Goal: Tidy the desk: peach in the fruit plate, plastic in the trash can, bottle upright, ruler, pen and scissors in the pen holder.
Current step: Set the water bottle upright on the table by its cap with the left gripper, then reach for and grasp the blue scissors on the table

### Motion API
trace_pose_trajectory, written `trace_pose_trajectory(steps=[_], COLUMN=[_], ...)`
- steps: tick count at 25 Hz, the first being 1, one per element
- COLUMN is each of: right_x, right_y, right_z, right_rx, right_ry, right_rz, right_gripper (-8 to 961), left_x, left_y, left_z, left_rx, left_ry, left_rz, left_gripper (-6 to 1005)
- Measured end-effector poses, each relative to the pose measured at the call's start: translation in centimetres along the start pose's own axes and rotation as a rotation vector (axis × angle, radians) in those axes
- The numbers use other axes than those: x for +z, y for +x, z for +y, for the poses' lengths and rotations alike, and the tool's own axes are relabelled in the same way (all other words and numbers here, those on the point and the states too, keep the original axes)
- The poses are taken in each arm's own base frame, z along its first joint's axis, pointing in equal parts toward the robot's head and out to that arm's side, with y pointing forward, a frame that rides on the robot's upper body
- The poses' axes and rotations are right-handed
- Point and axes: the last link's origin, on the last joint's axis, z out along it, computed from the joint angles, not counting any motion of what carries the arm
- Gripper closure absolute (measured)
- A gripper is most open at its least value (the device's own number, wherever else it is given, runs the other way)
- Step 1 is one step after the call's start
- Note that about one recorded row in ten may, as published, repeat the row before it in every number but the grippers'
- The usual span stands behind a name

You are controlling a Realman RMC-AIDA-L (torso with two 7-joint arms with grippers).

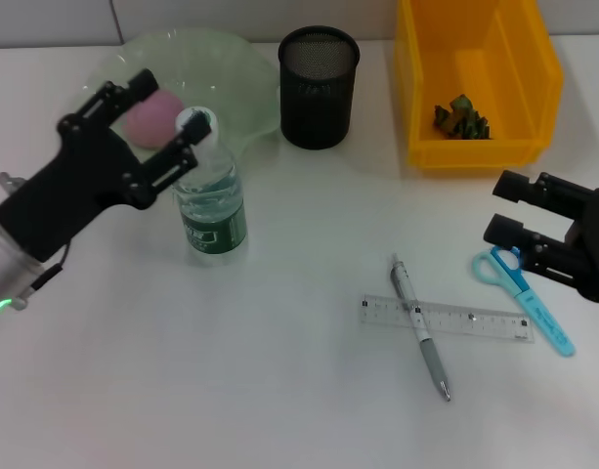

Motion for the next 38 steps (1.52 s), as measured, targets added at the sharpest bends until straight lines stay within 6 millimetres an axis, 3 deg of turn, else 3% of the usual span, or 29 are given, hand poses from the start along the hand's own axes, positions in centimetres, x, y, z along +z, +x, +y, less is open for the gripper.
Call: trace_pose_trajectory(steps=[1,4,10,12,13,14,18,23,24,30,34,38], right_x=[-0.1,-1.0,-2.2,-2.3,-2.2,-2.0,-1.3,1.2,2.3,4.7,6.2,6.8], right_y=[-0.1,-1.2,-4.0,-5.4,-6.4,-7.8,-10.2,-12.8,-13.1,-12.3,-10.0,-8.6], right_z=[0.0,-0.6,-2.0,-2.7,-3.1,-3.6,-4.1,-3.9,-3.8,-3.6,-3.7,-3.7], right_rx=[-0.001,0.011,0.069,0.114,0.133,0.169,0.214,0.267,0.29,0.318,0.293,0.28], right_ry=[0.005,0.045,0.028,0.016,0.011,0.017,0.07,0.187,0.254,0.433,0.567,0.609], right_rz=[-0.009,-0.051,0.005,0.077,0.133,0.234,0.403,0.662,0.777,1.011,1.225,1.287], right_gripper=[327,327,328,328,328,328,328,328,328,329,329,329], left_x=[-1.0,-1.9,-3.3,-3.7,-4.1,-4.4,-4.6,-4.3,-4.3,-3.8,-3.6,-3.6], left_y=[1.4,2.7,3.8,3.8,3.4,3.0,2.2,1.6,1.6,1.4,1.3,1.2], left_z=[0.2,0.2,0.1,0.3,0.7,1.0,1.5,1.6,1.6,1.4,1.3,1.2], left_rx=[-0.042,-0.116,-0.222,-0.257,-0.293,-0.298,-0.298,-0.297,-0.297,-0.289,-0.292,-0.29], left_ry=[-0.023,-0.061,-0.201,-0.268,-0.378,-0.4,-0.425,-0.405,-0.405,-0.397,-0.388,-0.374], left_rz=[0.085,0.142,0.088,0.031,-0.097,-0.136,-0.193,-0.214,-0.214,-0.225,-0.233,-0.235], left_gripper=[263,253,246,249,250,252,256,256,256,256,256,256])
